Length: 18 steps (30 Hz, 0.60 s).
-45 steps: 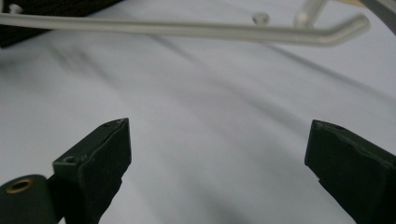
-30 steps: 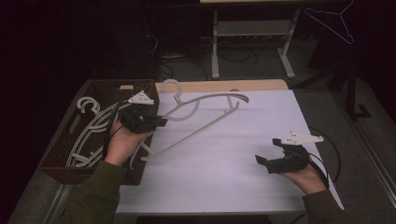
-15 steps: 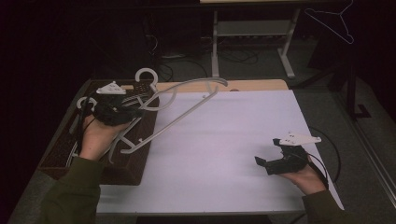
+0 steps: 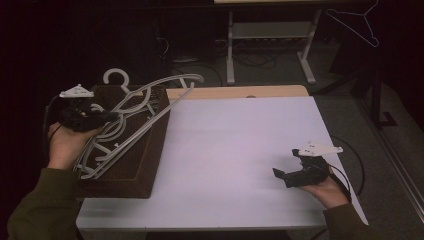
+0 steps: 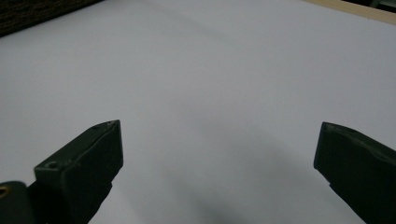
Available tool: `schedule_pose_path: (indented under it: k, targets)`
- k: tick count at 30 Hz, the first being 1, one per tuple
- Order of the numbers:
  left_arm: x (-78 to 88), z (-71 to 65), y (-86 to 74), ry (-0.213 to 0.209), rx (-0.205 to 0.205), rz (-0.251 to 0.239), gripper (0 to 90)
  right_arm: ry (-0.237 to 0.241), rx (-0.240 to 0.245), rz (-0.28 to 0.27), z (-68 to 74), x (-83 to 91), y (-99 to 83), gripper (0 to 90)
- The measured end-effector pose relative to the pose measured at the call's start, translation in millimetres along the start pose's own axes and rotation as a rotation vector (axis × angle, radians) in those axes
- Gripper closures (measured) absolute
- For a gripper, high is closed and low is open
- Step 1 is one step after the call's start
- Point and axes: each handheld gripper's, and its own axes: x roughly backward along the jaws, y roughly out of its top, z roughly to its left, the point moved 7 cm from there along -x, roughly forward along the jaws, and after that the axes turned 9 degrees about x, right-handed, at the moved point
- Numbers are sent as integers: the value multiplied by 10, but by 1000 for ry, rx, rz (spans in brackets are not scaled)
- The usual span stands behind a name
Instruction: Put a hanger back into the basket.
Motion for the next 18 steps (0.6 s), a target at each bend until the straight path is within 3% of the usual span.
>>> schedule_pose_path:
  k: [7, 18]
  targets:
    - [140, 392, -136, 62, 15, -6, 823, -2, -2, 6, -9, -14, -8, 11]
    - [205, 771, -345, 134, 37, 22, 823, -14, -1, 10, -2, 8, -30, 11]
